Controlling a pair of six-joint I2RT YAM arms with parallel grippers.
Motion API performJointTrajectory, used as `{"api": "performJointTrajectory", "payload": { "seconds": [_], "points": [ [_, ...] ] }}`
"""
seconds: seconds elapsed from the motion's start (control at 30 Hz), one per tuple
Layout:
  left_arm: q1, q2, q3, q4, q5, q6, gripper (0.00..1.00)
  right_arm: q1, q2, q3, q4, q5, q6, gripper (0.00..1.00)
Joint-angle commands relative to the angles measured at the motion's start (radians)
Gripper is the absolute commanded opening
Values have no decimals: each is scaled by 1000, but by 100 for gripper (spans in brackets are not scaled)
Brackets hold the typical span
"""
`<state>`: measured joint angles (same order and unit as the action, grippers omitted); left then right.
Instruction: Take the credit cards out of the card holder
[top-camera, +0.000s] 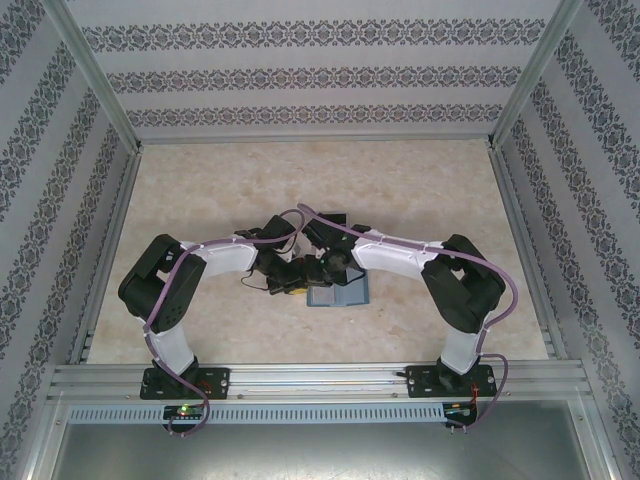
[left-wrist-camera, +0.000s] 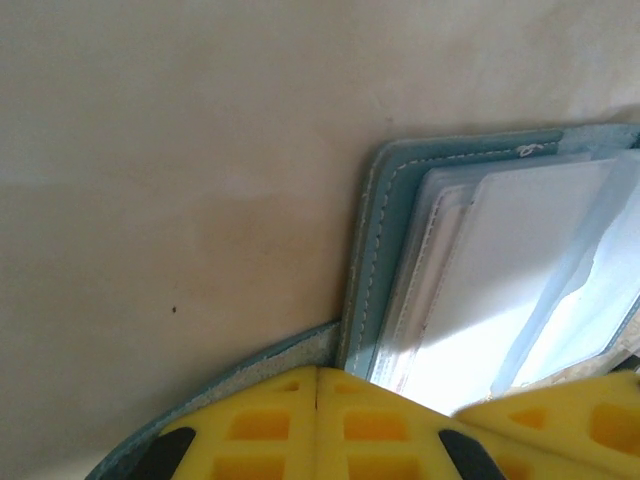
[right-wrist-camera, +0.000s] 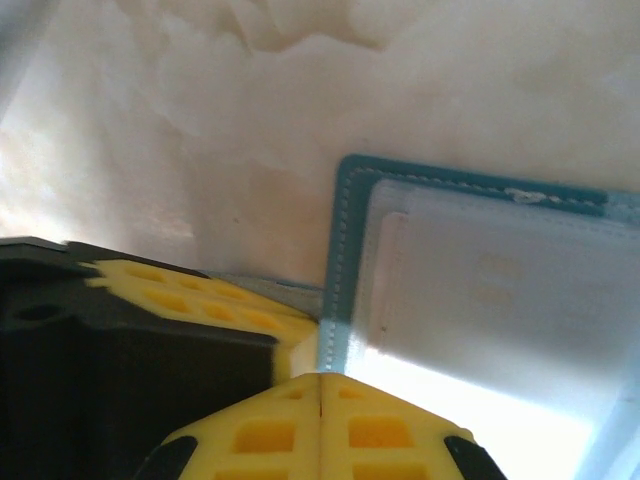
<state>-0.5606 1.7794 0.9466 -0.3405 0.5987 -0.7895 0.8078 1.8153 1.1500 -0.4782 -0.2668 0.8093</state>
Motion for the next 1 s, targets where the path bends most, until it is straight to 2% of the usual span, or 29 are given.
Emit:
{"api": "performJointTrajectory", "payload": {
  "seconds": [0.0, 0.37, 0.63, 0.97],
  "points": [
    [8, 17, -8, -23, -11, 24, 0, 2, -13, -30, -12, 31, 11, 3],
    [8, 15, -3, -30, -13, 25, 0, 1, 52, -26, -1, 10, 15, 5],
    [8, 14, -1, -33, -11, 25, 0, 4, 53, -1, -114, 99, -15, 24],
    [8, 12, 1, -34, -13, 24, 0, 21, 50, 85, -296, 234, -66, 31]
  ]
}}
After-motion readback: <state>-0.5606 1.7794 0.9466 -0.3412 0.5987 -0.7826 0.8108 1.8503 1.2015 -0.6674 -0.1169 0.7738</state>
